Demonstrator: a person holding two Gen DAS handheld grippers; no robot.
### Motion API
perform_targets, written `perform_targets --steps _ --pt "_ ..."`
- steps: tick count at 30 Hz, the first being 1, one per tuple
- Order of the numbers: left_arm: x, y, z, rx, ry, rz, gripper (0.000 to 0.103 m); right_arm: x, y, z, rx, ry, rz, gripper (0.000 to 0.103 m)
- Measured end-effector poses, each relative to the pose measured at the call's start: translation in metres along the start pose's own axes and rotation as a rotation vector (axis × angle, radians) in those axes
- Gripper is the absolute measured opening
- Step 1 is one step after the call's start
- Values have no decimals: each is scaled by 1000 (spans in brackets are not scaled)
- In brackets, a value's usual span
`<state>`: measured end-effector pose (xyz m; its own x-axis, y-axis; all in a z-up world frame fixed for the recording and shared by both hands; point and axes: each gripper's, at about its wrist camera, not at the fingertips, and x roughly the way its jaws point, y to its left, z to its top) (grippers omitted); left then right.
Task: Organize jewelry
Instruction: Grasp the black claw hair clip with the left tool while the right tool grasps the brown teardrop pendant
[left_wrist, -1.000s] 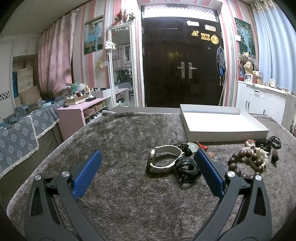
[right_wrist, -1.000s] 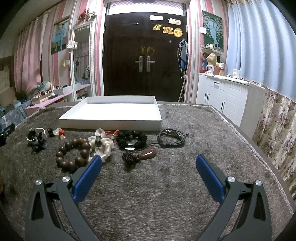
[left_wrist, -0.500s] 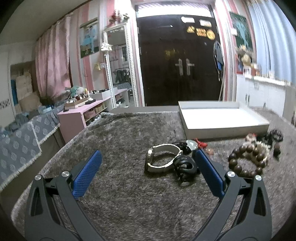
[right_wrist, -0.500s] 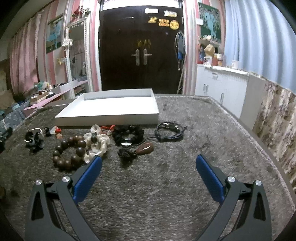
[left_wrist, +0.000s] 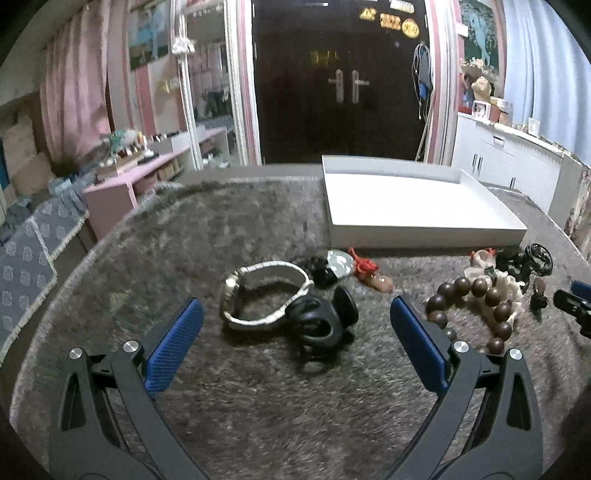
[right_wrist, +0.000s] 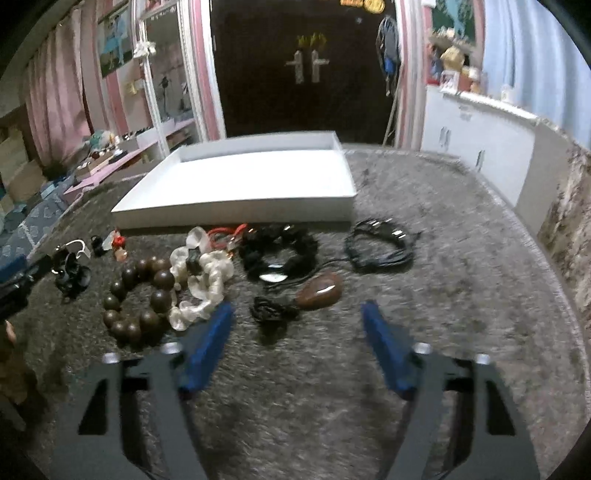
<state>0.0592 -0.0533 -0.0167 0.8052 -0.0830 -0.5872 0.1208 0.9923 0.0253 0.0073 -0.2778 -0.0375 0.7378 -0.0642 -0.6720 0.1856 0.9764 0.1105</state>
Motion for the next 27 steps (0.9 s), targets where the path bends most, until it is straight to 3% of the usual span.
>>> perform_targets --steps 7,10,14,22,27 --pt "15 -6 -3 31 43 -11 98 26 9 0 -7 79 27 57" --pt "22 -5 -3 17 69 -26 98 35 13 0 -13 105 19 37" --pt "27 -4 -3 11 82 -41 98 38 17 0 -27 104 23 26" --pt "35 -12 -1 35 104 -9 97 38 23 0 -35 101 14 26" --pt "48 -12 0 27 160 -30 78 37 24 0 -34 102 17 26"
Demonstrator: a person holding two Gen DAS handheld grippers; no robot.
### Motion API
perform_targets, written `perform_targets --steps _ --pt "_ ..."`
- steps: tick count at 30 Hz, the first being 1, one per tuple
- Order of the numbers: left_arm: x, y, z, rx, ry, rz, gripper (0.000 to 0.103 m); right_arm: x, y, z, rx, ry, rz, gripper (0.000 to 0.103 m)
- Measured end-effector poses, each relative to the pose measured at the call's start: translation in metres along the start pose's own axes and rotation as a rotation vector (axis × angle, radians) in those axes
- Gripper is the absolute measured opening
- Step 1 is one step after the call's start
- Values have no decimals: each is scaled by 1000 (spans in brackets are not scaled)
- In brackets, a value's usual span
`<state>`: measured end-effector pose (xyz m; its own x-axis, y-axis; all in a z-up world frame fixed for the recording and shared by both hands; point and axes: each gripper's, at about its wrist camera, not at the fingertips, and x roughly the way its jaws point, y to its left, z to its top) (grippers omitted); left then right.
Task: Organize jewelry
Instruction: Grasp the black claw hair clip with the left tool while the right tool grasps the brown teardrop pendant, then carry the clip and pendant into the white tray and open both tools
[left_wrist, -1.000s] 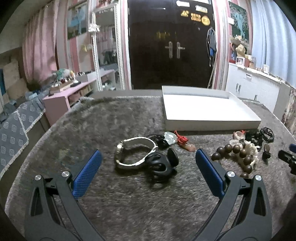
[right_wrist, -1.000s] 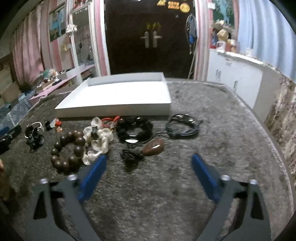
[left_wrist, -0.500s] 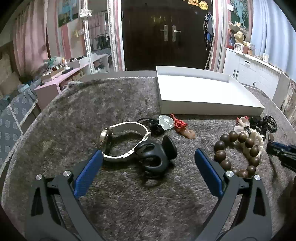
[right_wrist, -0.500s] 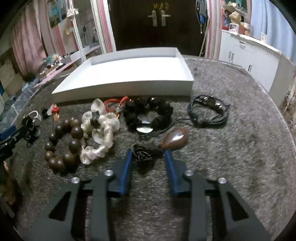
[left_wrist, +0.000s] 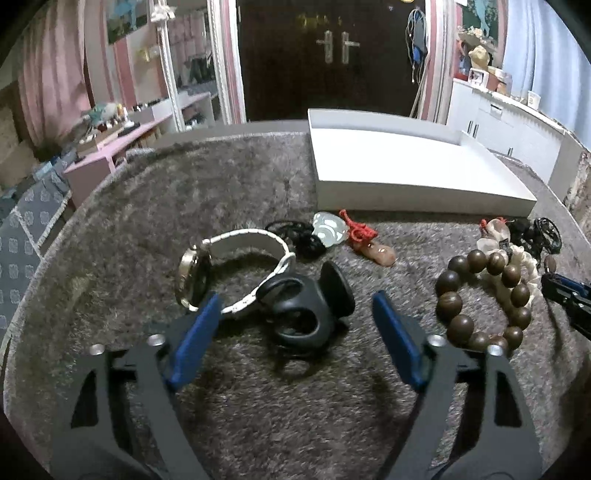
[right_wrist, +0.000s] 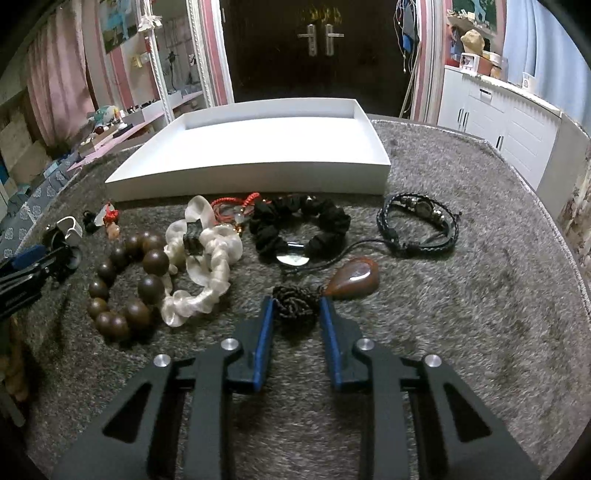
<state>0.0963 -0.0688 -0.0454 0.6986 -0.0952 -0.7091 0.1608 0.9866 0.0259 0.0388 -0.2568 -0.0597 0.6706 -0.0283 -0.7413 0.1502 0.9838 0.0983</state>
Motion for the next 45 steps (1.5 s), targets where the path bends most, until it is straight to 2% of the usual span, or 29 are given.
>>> perform_targets --steps 3,7,11,22,27,30,38,42,45 --pt "1 0 0 -1 -5 5 72 0 -1 0 0 -2 -1 25" --pt "-1 -2 0 3 -17 -10 50 -2 -1 -1 -3 -6 -4 24" --pt "-2 -4 -1 12 -21 -16 50 -6 3 -1 -8 -24 -12 22" --pt "-25 -7 2 15 -67 -42 50 -32 -8 -1 40 -64 35 22" --pt "-39 -12 16 23 -101 -62 50 -50 -11 14 26 -113 55 21" --pt "-43 -13 25 24 -123 -73 50 -56 -15 26 26 -146 81 17" --pt "-49 -28 56 62 -168 -95 50 -66 -20 66 7 -210 72 8" --pt "-48 -32 69 62 -173 -110 50 -61 -25 80 17 -207 104 5" --pt "-46 -33 70 64 -169 -116 50 -54 -26 77 11 -182 118 5"
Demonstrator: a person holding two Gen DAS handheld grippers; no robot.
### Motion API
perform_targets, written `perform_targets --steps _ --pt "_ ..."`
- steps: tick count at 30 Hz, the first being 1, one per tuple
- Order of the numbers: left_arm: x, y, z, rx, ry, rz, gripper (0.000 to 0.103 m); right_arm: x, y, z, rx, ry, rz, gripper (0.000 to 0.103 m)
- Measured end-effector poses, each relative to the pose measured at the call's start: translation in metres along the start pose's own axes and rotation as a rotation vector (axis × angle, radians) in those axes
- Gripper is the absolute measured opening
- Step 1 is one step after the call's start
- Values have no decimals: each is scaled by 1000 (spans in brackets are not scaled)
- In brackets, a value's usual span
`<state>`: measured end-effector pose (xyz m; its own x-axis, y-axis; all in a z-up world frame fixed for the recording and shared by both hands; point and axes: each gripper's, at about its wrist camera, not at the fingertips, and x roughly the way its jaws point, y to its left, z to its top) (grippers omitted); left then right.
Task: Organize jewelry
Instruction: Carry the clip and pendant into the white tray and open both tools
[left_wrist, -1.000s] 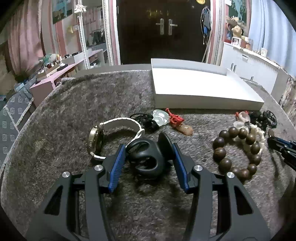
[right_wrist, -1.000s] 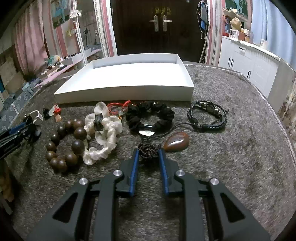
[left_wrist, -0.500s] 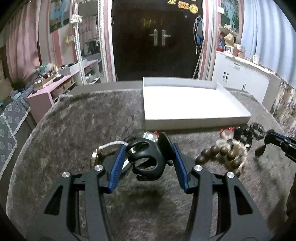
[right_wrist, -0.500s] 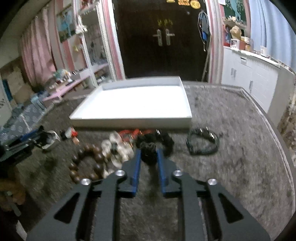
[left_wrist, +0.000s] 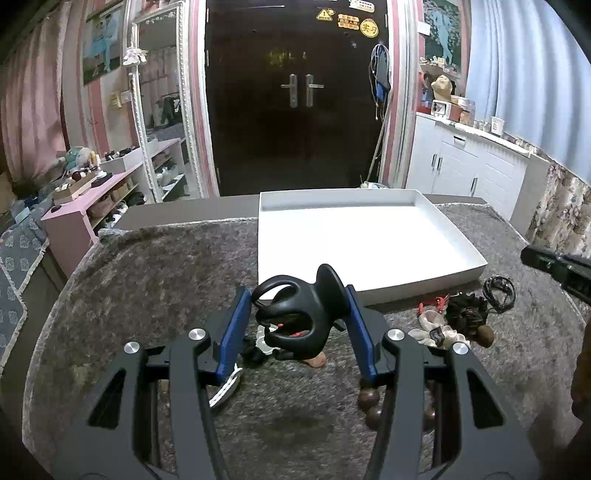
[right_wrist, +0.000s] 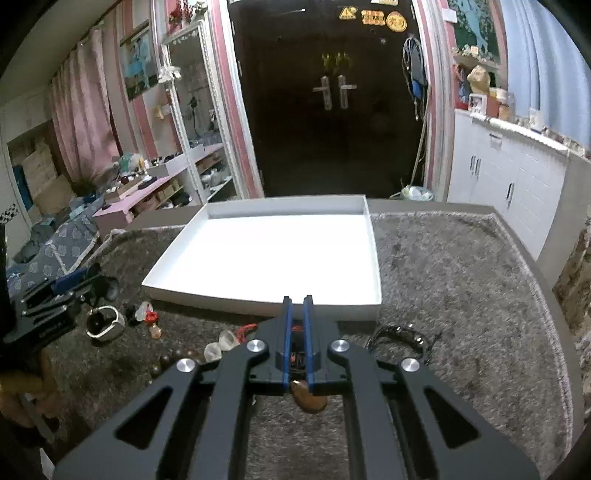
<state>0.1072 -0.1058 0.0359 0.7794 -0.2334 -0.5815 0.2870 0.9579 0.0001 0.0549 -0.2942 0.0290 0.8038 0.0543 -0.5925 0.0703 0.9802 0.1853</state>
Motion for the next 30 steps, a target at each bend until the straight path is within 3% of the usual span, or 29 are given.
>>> perform_targets --steps 1,3,4,5,9,12,13,17,22,30 --pt "0 0 -1 -1 2 -1 50 4 1 -4 -9 19 3 8" --pt "1 2 -5 -5 9 -2 50 17 2 -19 -24 78 1 35" --pt "2 2 -7 -5 13 -2 50 21 2 -26 -23 91 2 57" --pt "3 3 -10 -7 19 -1 50 28 2 -34 -31 114 1 57" --pt "9 4 -17 -6 40 5 50 48 4 -50 -55 171 -3 54" --pt "11 3 -19 -3 46 6 50 66 6 -54 -90 213 -18 37" --pt "11 3 -19 -2 48 5 50 69 7 -56 -98 223 -25 26" --pt "11 3 -20 -3 51 3 50 72 5 -55 -100 228 -17 16" --pt "10 2 -18 1 47 5 50 52 -5 -43 -54 185 24 10" --pt "10 -5 2 22 22 -2 50 38 -3 -14 -55 115 39 9"
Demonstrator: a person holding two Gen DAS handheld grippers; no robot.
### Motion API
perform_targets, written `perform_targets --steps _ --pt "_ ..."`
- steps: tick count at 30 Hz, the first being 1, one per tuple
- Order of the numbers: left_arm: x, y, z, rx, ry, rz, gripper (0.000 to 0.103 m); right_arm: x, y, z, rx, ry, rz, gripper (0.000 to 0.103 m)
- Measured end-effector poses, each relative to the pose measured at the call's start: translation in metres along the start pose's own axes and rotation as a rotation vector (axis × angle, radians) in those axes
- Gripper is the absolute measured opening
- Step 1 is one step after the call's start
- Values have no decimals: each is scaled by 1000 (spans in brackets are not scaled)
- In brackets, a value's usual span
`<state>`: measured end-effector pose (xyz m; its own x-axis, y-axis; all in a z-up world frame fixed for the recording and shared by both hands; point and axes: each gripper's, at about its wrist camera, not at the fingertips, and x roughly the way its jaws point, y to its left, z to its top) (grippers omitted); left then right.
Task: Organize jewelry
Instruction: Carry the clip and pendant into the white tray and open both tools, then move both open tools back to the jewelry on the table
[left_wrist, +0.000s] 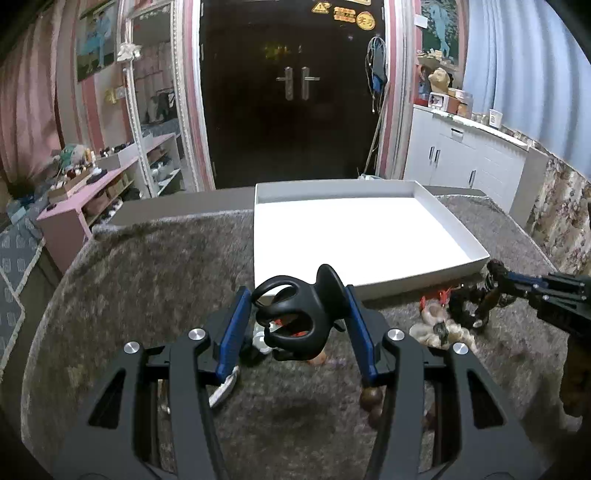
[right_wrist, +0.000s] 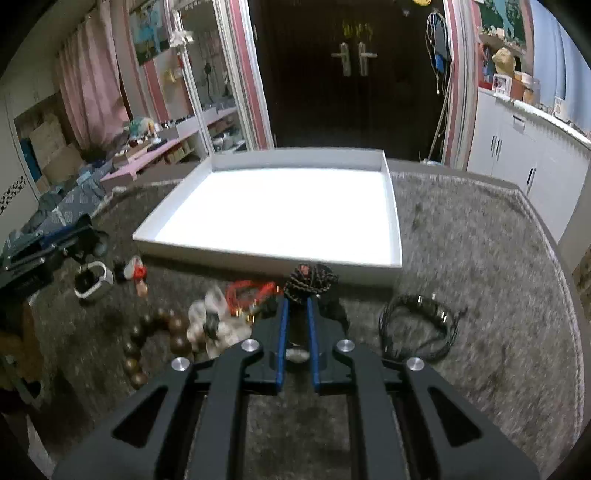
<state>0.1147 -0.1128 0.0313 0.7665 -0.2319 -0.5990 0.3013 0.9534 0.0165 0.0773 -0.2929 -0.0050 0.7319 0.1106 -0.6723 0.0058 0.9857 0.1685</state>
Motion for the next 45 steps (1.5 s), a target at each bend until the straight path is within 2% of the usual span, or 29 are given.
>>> perform_targets --steps 6,14,18,25,32,34,36,37,39,45 --pt "16 -2 28 -7 -9 -1 50 4 -8 35 25 -57 -1 9" --pt "58 1 52 -35 21 4 50 30 -31 62 74 -64 -18 9" --pt "85 2 49 -53 63 28 50 50 -40 61 104 -48 -16 9" --pt "123 2 38 -73 121 29 51 80 -45 53 104 1 -53 10" --pt "145 9 27 -95 133 33 51 87 -48 46 87 0 -89 13" --pt "147 9 29 -90 131 28 55 85 -50 47 91 -3 -84 13" --pt "142 8 34 -92 119 15 61 76 -53 49 101 -25 -88 26" --pt "138 7 36 -90 113 16 68 72 -53 51 103 -35 -88 31" --pt "125 5 42 -75 82 35 74 58 -53 56 99 -57 -88 31" --pt "71 13 49 -64 20 15 80 13 -48 46 86 -89 -83 32"
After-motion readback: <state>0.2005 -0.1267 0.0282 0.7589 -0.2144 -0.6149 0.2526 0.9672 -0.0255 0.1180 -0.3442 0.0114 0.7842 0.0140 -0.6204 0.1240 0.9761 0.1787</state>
